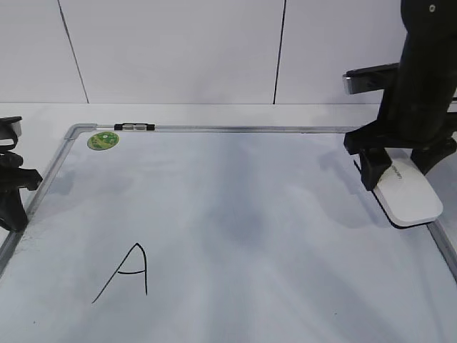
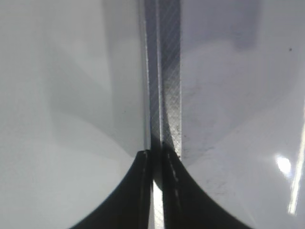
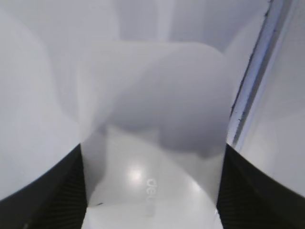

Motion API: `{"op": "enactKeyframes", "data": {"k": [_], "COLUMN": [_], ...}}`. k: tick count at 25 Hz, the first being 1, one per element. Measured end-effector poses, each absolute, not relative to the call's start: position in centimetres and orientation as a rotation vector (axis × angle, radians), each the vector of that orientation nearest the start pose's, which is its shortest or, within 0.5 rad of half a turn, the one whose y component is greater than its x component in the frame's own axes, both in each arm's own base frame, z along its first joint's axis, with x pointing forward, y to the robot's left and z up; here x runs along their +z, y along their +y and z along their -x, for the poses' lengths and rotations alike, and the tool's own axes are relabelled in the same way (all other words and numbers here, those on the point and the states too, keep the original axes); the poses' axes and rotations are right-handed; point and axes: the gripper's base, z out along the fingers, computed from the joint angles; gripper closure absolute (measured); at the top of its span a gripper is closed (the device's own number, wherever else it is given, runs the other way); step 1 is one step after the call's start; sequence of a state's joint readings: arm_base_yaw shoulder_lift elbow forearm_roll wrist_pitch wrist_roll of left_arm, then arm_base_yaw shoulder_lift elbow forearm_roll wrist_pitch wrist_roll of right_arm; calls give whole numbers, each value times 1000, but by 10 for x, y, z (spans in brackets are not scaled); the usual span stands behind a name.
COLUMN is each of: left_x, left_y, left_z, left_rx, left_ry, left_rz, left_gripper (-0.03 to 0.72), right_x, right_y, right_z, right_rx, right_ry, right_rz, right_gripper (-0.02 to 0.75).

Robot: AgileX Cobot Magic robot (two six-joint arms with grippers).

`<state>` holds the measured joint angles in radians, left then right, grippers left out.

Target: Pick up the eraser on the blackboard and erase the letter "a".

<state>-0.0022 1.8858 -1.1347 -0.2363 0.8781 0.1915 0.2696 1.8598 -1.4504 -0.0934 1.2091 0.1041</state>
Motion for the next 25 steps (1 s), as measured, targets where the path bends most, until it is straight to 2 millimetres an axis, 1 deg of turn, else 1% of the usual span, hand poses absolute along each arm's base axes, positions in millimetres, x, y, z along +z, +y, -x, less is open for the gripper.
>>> {"op": "enactKeyframes", "data": {"k": [1,3,7,10,15,25], "left_x": [153,153,153,153,153,153], "left_y": [-17,-17,-17,-17,-17,-17], "left_z": [-339,-339,-339,-339,-339,-339], "left_rx": [-279,-279,-279,-279,-279,-279], "left_ry": [3082,3082,3082,3082,3082,3082], "left_rz": [-69,-69,-69,-69,-69,-69], "left_gripper": [669,669,669,669,668,666], "right_x": [238,240,231,227,222,222], "right_y": [86,77,51,40,38,38], "right_z": [-353,-348,-338,-335,-335,-338], "right_rx": [-123,-121,-120,-118,-97,-100], "right_ry": [3061,3067,3125,3134,3114,3088], "right_rz": [288,253,146,100,70,61], "right_gripper": [176,176,176,176,176,176]}}
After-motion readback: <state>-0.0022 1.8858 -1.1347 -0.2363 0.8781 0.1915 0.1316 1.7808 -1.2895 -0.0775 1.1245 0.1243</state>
